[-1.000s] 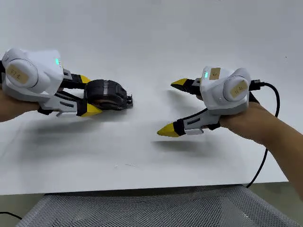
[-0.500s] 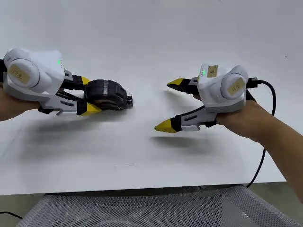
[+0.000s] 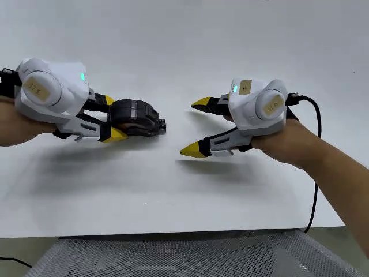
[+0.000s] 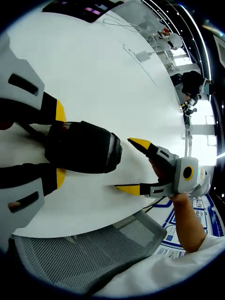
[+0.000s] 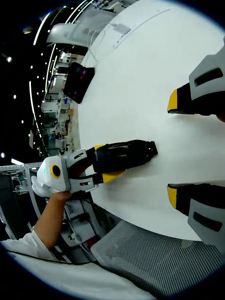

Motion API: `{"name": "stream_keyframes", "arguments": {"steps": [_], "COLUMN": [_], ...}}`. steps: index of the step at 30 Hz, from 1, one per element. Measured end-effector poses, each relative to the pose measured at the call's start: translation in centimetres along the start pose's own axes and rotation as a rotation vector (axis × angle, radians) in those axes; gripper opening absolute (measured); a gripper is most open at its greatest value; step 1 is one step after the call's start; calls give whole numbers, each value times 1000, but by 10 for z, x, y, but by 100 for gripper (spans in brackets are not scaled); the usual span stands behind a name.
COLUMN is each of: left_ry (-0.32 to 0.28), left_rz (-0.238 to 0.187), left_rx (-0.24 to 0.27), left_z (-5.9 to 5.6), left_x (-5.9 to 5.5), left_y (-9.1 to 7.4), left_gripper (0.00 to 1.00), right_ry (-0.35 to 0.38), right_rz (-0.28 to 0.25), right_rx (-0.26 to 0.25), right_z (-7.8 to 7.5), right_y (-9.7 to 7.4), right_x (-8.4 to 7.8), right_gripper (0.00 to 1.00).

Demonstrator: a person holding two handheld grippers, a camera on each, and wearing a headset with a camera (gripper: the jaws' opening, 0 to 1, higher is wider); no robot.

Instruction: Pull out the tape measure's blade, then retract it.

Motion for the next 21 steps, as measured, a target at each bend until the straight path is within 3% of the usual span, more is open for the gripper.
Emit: {"name": "stream_keyframes", "arguments": {"steps": [21], "left_ry": [-17], "left_rz": [1], "left_rx": [-13], "left_z": [1], "left_x": [-2], "left_y": [1], "left_gripper": [26], "right_ry": [-50], "right_rz": [-22], "right_rx": [64], "right_z": [3], "right_y": [27], "right_x": [9], "right_gripper": [34]}}
Point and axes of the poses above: the centre of the closed fingertips' face, and the gripper's own axes: y roughly forward along the fingers, z roughly to its left, x roughly out of its top, the point moved 2 cm from there along -y, roughly backward along the fingers, and after that the axes turned 15 degrees about -x, right-handed, at the moved point
